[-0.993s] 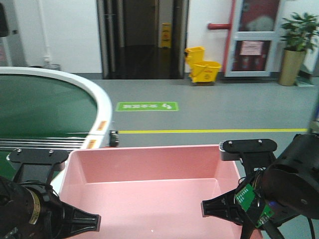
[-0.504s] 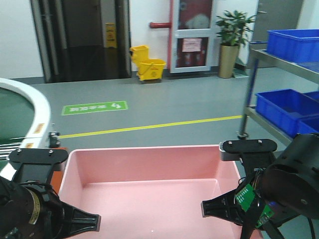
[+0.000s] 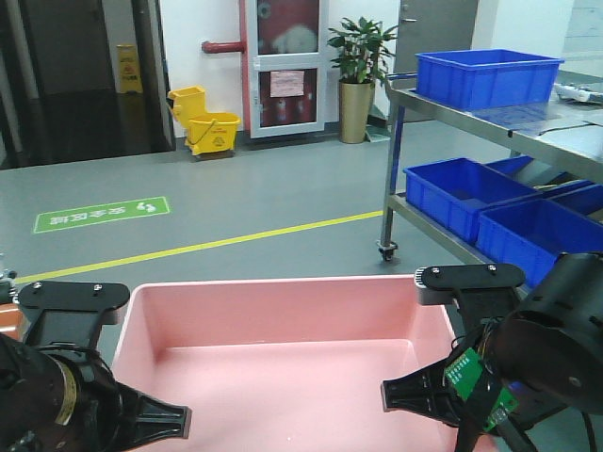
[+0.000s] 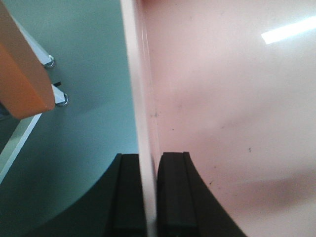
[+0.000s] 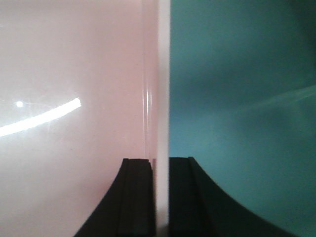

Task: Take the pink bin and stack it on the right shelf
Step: 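Hold the bin with both grippers while turning away from the conveyor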

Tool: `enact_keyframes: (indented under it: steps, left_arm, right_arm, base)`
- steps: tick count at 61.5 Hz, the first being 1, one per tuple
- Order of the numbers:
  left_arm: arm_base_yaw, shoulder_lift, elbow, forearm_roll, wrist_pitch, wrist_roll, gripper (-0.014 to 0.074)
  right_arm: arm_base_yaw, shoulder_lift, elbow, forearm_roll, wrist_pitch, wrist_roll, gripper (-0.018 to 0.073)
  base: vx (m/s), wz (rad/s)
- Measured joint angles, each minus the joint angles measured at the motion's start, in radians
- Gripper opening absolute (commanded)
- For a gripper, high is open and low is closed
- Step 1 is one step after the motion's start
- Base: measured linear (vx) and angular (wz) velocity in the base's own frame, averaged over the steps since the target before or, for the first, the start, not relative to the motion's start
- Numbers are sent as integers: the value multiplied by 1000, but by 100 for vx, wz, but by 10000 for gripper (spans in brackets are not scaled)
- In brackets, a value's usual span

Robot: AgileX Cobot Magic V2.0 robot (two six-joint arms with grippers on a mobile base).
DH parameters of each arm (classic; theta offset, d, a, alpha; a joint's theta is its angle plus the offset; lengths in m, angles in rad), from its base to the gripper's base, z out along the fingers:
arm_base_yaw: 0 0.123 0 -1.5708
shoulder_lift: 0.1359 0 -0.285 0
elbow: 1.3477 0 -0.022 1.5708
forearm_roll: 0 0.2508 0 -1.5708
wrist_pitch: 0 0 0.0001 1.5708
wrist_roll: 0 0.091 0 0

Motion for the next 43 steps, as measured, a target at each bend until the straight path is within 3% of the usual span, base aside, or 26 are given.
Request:
enact_keyframes:
  steps: [43]
  left_arm:
    - [0,0,0,0,0,0,94]
  right_arm:
    - [0,0,0,0,0,0,-6]
  base:
    - [21,-9]
